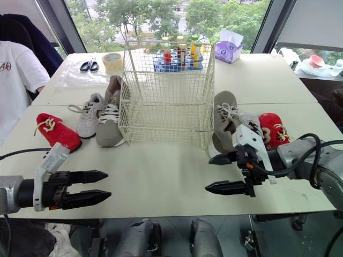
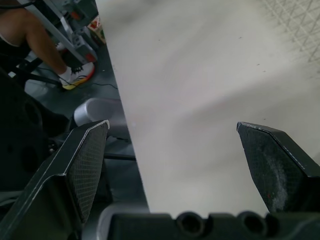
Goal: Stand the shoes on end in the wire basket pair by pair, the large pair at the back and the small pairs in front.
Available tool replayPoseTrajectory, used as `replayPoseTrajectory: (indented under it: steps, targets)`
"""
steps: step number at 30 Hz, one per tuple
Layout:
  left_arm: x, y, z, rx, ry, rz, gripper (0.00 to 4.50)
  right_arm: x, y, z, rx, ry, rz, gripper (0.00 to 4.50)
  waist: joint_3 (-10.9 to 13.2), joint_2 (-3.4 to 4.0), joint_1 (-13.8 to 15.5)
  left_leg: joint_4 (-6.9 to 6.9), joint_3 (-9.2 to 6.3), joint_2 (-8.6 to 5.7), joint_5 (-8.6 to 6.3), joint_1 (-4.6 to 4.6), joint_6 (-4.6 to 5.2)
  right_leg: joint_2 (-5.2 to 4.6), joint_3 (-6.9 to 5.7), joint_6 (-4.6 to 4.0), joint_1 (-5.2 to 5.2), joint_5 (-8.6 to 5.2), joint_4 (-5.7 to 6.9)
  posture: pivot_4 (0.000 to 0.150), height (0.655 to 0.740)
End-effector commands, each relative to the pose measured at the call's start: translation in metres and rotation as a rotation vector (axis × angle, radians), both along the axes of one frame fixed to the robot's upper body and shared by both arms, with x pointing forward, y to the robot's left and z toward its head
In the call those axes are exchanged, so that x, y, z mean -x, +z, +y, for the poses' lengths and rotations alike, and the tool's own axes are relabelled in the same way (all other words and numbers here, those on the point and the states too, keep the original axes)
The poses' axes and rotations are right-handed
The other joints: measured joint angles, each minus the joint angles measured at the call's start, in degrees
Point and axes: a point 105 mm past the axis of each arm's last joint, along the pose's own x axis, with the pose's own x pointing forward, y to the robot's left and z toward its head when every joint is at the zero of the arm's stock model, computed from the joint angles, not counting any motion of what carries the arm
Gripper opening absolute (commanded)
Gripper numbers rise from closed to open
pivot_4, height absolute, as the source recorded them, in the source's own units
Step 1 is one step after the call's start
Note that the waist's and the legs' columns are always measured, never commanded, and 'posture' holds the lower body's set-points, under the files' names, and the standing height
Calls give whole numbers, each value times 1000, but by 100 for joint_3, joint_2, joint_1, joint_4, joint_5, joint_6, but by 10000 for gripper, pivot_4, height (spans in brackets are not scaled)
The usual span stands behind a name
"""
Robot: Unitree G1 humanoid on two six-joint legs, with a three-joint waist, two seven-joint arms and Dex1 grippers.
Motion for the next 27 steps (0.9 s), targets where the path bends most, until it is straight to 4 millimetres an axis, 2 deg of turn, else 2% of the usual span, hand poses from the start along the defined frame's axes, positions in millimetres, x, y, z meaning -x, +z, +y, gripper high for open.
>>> replayPoseTrajectory:
  steps: [1,10,16,19,23,27]
  targets:
    - [-5,6,1,9,3,-44,45000,-1,5,2,-7,8,-27,44398,0,0,4,0,0,1,0,0,0,0,0,0,0,0,0,1500,7400]
    - [-18,10,-2,18,44,-119,45000,-7,3,-2,3,-17,-70,44398,0,0,3,0,2,0,1,0,1,3,0,0,28,0,1,1500,7400]
    - [-27,8,4,31,85,-138,45000,-20,6,-11,33,-61,-113,44398,-1,-1,1,1,2,-1,2,0,2,6,0,0,30,0,3,1500,7400]
    - [-34,6,8,14,98,-159,45000,-21,32,-15,36,-51,-133,44398,2,4,-1,3,4,-1,2,0,3,6,0,0,29,0,4,1500,7400]
    - [-45,54,3,33,26,-294,45000,-24,71,0,18,46,-207,44398,3,0,5,4,0,2,3,-2,0,9,0,-1,17,1,9,1500,7400]
    - [-35,83,-12,2,-111,-357,45000,-47,82,16,70,111,-287,44398,2,0,-48,1,4,0,1,-2,2,8,1,-1,1,0,1,1500,7400]
